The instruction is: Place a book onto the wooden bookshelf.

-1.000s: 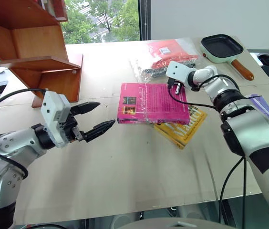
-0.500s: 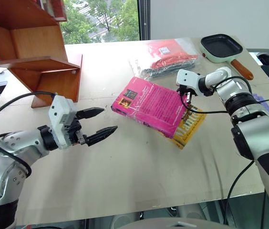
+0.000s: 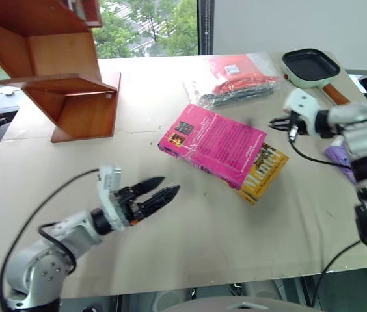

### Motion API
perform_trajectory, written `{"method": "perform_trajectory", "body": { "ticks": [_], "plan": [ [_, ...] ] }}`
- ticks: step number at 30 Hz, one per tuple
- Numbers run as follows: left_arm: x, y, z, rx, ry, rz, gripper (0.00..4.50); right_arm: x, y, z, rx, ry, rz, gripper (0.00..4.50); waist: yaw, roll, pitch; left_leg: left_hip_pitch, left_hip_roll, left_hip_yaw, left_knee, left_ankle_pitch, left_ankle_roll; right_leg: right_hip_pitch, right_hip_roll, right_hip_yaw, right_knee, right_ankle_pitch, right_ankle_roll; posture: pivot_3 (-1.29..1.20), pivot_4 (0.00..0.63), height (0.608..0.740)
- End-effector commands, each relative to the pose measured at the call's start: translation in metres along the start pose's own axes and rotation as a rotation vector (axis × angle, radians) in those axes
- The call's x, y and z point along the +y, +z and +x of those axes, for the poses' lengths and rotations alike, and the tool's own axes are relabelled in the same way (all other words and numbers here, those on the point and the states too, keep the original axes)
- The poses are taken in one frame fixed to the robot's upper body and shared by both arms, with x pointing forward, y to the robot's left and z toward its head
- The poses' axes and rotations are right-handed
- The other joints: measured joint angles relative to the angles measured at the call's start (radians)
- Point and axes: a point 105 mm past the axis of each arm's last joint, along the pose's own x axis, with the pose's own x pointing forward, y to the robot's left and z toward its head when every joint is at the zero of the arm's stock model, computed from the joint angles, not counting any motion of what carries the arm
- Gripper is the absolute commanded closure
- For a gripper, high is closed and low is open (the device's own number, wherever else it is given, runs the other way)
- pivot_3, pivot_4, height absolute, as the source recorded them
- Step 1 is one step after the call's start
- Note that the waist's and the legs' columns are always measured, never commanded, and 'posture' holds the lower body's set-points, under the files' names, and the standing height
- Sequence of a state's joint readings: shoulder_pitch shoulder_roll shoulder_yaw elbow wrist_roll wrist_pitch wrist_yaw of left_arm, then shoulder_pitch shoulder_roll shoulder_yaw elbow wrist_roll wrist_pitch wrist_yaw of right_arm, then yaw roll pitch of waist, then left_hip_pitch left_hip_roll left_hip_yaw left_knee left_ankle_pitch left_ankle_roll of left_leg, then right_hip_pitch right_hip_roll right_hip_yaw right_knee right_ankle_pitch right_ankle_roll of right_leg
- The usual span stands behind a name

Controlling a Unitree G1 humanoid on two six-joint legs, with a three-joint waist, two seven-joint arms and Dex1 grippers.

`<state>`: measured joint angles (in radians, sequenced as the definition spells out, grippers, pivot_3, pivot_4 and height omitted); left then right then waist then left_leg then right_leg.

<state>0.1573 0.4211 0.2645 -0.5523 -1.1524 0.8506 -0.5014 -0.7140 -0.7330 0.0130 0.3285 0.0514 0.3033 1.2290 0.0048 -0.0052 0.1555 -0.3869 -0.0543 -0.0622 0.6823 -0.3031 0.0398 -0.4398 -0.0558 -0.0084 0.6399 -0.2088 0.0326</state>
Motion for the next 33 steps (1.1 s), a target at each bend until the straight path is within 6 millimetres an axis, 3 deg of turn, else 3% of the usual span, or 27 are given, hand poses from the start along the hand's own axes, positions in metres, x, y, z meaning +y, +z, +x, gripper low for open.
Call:
{"method": "perform_trajectory", "body": {
  "ticks": [1,6,7,8,11,17,23,30,33],
  "plan": [
    [-0.002,0.003,0.016,-0.082,0.019,-0.132,0.00,0.018,0.028,-0.038,-0.124,0.002,0.066,3.16,0.009,0.000,0.000,0.000,0.000,0.000,0.001,0.000,0.000,0.000,0.000,0.000,0.000,0.000,0.000,0.00,0.150,0.720],
    [0.015,-0.007,0.033,-0.112,0.089,-0.338,0.00,0.074,0.028,-0.080,-0.193,0.078,0.234,0.69,0.012,-0.001,-0.004,0.010,0.000,0.000,0.003,-0.001,0.002,0.011,0.000,0.000,0.002,0.000,0.000,0.00,0.150,0.720],
    [0.019,-0.007,0.037,-0.121,0.094,-0.390,0.00,0.090,0.027,-0.087,-0.203,0.097,0.266,0.26,0.012,-0.002,-0.005,0.011,0.000,0.000,0.003,-0.001,0.002,0.011,0.000,0.000,0.003,0.000,0.000,0.00,0.150,0.720],
    [0.022,-0.008,0.042,-0.122,0.099,-0.436,0.00,0.103,0.026,-0.091,-0.204,0.108,0.297,0.12,0.018,-0.003,-0.006,0.011,0.000,0.000,0.003,-0.001,0.002,0.011,0.001,0.000,0.003,0.000,0.000,0.00,0.150,0.720],
    [0.033,-0.012,0.054,-0.116,0.124,-0.544,0.00,0.133,0.029,-0.098,-0.232,0.109,0.334,0.12,0.021,-0.005,-0.008,0.010,0.000,-0.001,0.005,-0.001,0.002,0.011,0.001,0.000,0.003,0.000,0.000,0.00,0.150,0.720],
    [0.046,-0.006,0.085,-0.105,0.082,-0.660,0.00,0.166,0.033,-0.101,-0.302,-0.007,0.340,0.12,0.033,-0.008,-0.013,0.010,-0.001,0.001,0.006,-0.001,0.002,0.012,0.001,0.001,0.003,0.000,0.000,0.00,0.150,0.720],
    [0.049,-0.001,0.116,-0.116,0.017,-0.757,0.00,0.173,0.036,-0.107,-0.350,-0.082,0.343,0.12,0.036,-0.009,-0.015,0.011,-0.001,0.000,0.006,-0.001,0.002,0.014,0.001,0.000,0.003,0.000,0.000,0.00,0.150,0.720],
    [0.046,-0.002,0.134,-0.120,-0.030,-0.851,0.00,0.171,0.041,-0.110,-0.431,-0.116,0.329,0.12,0.037,-0.010,-0.015,0.025,-0.001,0.000,0.003,-0.001,0.002,0.027,0.001,-0.001,0.000,-0.001,0.001,0.00,0.150,0.720],
    [0.044,-0.007,0.137,-0.121,-0.043,-0.912,1.21,0.171,0.038,-0.110,-0.433,-0.132,0.328,0.00,0.039,-0.009,-0.015,0.025,-0.001,0.000,0.004,-0.001,0.003,0.028,0.001,-0.001,0.000,-0.001,0.001,0.00,0.150,0.720]
  ]
}}
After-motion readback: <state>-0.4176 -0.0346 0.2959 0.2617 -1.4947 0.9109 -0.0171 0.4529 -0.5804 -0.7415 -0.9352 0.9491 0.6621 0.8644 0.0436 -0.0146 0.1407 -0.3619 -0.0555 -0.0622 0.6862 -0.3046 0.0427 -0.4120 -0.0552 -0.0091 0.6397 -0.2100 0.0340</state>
